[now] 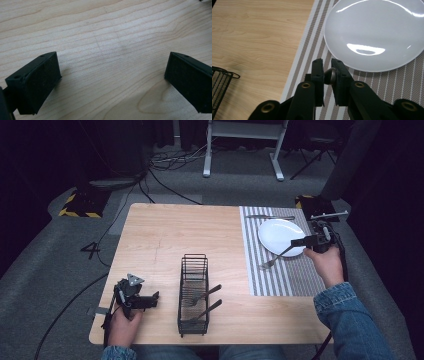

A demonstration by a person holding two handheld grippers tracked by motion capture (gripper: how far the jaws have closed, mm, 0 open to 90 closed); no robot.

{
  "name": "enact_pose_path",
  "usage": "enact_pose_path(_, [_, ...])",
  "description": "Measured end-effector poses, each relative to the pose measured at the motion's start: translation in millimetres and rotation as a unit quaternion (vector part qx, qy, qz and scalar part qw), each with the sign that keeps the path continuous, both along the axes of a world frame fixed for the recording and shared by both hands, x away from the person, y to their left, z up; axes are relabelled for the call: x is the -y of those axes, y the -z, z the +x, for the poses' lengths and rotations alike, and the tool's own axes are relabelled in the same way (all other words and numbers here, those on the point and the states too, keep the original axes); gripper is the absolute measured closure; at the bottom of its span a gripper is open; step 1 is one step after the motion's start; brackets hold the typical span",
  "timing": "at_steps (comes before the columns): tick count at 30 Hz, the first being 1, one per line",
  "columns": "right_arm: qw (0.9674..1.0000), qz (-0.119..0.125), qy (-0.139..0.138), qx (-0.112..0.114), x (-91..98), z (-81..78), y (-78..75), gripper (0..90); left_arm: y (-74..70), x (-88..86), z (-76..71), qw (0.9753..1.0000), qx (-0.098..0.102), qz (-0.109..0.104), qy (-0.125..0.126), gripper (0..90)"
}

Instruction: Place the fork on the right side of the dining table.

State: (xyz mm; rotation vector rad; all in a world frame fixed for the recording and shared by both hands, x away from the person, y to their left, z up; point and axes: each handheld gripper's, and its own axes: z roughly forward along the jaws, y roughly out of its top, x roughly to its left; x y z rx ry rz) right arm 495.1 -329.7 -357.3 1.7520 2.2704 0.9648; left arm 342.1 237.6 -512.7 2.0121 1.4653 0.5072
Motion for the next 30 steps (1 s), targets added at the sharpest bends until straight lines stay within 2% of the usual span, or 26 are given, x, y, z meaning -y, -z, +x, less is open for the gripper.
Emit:
enact_pose_path(6, [0.9999, -0.002, 0.005, -0.012, 1.5, 4.7, 1.1, 71.4, 0.0, 0.0, 0.0, 1.0, 0.0, 0.0, 0.0, 0.3])
enact_pose_path(10, [0.9995, 0.015, 0.006, -0.026, 6.4, 4.9, 4.2, 59.0, 0.0, 0.0, 0.0, 1.0, 0.0, 0.0, 0.0, 0.3])
enact_pose_path(12, [0.9993, 0.02, 0.007, -0.03, 8.0, 5.2, 5.2, 56.6, 0.0, 0.0, 0.0, 1.0, 0.0, 0.0, 0.0, 0.3])
enact_pose_path(13, [0.9988, 0.025, 0.011, -0.04, 10.9, 5.6, 7.6, 52.6, 0.0, 0.0, 0.0, 1.0, 0.0, 0.0, 0.0, 0.3])
enact_pose_path(19, [0.998, 0.021, 0.025, -0.053, 19.8, 5.8, 16.2, 49.6, 0.0, 0.0, 0.0, 1.0, 0.0, 0.0, 0.0, 0.3])
enact_pose_path(30, [0.996, 0.017, 0.047, -0.073, 36.9, 8.5, 29.7, 49.1, 0.0, 0.0, 0.0, 1.0, 0.0, 0.0, 0.0, 0.3])
